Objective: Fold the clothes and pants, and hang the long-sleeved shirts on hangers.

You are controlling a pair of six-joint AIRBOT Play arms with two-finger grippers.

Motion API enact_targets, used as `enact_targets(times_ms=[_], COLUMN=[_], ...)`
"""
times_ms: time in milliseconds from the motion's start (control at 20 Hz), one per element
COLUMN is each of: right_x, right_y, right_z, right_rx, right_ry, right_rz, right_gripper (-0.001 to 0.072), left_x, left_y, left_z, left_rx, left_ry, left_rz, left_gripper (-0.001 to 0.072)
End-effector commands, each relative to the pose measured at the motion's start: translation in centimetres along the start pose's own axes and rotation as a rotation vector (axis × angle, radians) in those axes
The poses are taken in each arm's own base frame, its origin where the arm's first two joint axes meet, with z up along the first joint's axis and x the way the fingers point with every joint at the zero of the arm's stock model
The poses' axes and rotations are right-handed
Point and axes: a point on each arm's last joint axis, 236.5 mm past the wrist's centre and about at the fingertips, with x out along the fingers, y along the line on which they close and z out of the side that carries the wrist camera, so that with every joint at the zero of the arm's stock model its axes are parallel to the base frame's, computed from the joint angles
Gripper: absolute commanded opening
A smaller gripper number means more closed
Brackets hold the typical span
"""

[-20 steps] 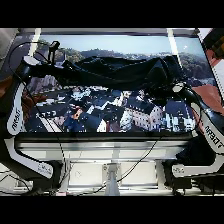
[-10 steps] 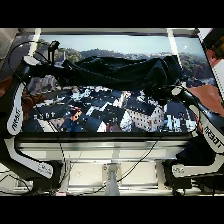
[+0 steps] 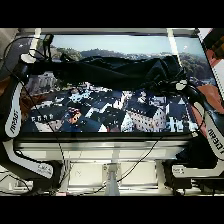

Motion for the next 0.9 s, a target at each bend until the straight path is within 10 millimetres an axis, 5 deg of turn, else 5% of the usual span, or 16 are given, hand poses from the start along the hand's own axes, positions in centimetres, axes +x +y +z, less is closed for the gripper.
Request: enact_targets(times_ms=[0,500,700,850], right_x=[-2.6,-9.6,-13.7,-16.9], right_y=[-0.7,-3.0,-4.4,-5.9], right_z=[2.2,5.4,5.8,4.7], right_rx=[-0.109,-0.28,-0.372,-0.455], right_ry=[-0.019,0.031,0.143,0.268], right_rz=[-0.05,-0.104,-0.136,-0.169], right_gripper=[0.0019,0.0019,0.0019,0.002], left_x=[-2.0,-10.4,-10.8,-8.8], left_y=[1.9,8.2,8.6,6.4], left_z=[4.5,13.9,13.6,10.7], left_rx=[0.006,0.02,0.013,0.007], left_ry=[-0.159,-0.55,-0.541,-0.39], left_rz=[0.117,0.482,0.48,0.341], left_gripper=[0.006,0.006,0.006,0.0059])
